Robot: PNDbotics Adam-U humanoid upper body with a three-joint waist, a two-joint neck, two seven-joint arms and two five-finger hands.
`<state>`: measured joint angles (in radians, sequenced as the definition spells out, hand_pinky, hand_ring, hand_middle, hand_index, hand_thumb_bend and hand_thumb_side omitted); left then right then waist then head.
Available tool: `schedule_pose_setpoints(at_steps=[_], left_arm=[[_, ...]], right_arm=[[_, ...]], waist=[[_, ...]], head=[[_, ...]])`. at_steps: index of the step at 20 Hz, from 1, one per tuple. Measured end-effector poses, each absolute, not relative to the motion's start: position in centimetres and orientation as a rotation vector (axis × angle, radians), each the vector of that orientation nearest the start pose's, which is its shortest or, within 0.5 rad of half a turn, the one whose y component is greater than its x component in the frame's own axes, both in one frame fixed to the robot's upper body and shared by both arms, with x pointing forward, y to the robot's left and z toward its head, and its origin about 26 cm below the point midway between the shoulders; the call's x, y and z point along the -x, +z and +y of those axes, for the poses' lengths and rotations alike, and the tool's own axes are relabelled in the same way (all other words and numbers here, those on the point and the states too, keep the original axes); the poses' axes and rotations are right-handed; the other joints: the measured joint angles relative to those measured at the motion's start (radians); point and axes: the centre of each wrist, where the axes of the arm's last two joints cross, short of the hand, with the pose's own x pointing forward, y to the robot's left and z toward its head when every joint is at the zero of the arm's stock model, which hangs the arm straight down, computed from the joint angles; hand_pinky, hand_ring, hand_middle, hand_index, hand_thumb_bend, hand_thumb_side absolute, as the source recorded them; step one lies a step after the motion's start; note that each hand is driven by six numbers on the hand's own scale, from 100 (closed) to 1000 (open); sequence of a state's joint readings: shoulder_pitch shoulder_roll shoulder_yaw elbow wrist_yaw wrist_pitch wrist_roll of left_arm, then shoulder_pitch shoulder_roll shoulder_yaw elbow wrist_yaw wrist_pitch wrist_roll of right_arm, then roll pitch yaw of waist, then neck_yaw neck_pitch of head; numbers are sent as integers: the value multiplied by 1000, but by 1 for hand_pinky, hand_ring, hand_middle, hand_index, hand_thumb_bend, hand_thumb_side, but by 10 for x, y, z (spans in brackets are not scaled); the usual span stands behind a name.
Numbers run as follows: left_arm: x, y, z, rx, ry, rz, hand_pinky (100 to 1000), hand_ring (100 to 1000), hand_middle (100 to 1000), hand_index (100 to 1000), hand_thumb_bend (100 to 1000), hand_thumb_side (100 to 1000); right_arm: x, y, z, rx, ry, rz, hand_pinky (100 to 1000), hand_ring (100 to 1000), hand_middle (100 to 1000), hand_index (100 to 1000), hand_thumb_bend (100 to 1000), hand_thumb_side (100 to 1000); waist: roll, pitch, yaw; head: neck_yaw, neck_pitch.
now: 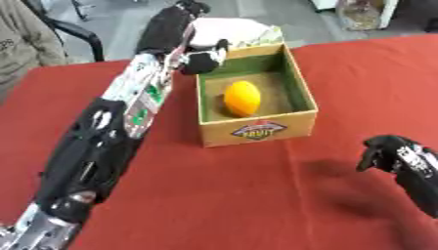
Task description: Pick up objects on the table and place them in the box.
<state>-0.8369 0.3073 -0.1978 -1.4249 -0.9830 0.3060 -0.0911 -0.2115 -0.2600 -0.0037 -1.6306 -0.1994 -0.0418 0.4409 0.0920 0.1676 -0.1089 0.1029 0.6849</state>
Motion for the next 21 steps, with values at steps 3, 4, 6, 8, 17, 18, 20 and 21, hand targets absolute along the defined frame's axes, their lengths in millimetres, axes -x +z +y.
schedule_pose_setpoints(at_steps=[3, 4, 6, 8, 17, 18, 20, 21], left_arm=[[-406, 236, 209, -1216, -848, -1791, 707, 690, 738, 851, 100, 610], [-401, 233, 215, -1211, -814, -1802, 699, 682, 733, 847, 100, 634], [-391, 226, 224, -1197, -747, -1823, 675, 656, 710, 833, 100, 717], [-380, 220, 229, -1182, -680, -1837, 658, 638, 692, 822, 100, 753], [-326, 193, 239, -1067, -430, -1851, 631, 611, 660, 807, 100, 872], [-319, 191, 240, -1051, -408, -1848, 629, 609, 657, 806, 100, 877], [-308, 185, 243, -1023, -370, -1836, 625, 603, 650, 798, 100, 888], [-304, 182, 244, -1012, -358, -1834, 623, 600, 646, 795, 100, 893]], right_arm=[[-327, 80, -284, -315, 517, -1817, 581, 539, 514, 692, 100, 675], [-327, 80, -284, -314, 516, -1818, 581, 539, 514, 692, 100, 675], [-327, 80, -284, -312, 514, -1820, 581, 539, 514, 692, 100, 672], [-327, 80, -285, -306, 509, -1823, 581, 539, 514, 692, 100, 673], [-327, 81, -287, -296, 497, -1828, 581, 539, 514, 692, 100, 668], [-327, 81, -287, -295, 497, -1828, 580, 539, 514, 692, 100, 668], [-327, 81, -287, -295, 497, -1828, 580, 539, 514, 692, 100, 668], [-327, 81, -287, -295, 497, -1828, 580, 539, 514, 692, 100, 668]], waist=[[0, 0, 7], [0, 0, 9], [-1, 0, 13], [-2, 0, 19], [-5, -1, 30], [-6, -1, 30], [-6, -3, 30], [-7, -5, 30]], head=[[-5, -1], [-7, -1], [-10, -1], [-12, -1], [-23, -1], [-23, -1], [-24, -1], [-24, -1]])
